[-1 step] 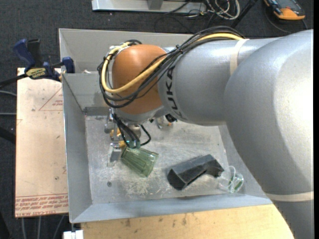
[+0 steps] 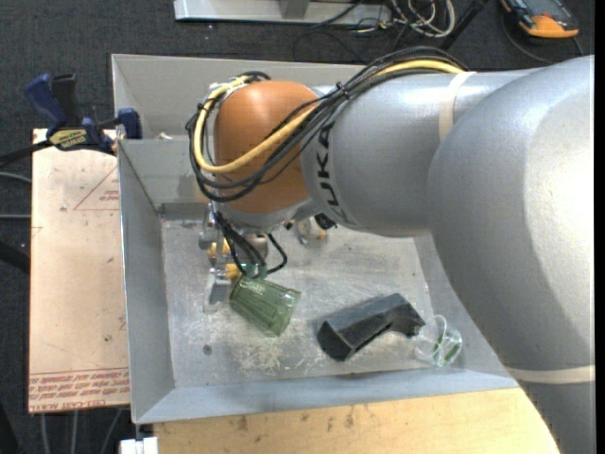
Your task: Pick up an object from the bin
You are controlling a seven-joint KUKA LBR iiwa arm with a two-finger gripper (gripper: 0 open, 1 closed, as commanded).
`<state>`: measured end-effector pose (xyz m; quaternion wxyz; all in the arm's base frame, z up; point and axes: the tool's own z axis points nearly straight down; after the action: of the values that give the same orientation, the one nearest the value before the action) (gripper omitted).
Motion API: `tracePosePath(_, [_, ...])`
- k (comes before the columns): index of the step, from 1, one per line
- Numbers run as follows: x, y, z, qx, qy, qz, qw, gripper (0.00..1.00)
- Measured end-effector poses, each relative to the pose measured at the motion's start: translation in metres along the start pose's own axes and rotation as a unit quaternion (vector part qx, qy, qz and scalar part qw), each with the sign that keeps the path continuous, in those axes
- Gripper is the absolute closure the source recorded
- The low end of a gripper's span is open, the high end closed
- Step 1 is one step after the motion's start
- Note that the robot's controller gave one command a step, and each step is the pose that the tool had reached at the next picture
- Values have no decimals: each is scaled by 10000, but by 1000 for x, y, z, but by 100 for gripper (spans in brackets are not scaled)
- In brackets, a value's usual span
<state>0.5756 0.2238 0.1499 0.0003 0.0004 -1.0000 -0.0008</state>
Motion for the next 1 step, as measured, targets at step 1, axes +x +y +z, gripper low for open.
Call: tracePosePath(1, [-1, -1, 0, -3, -3, -28, 10000, 0])
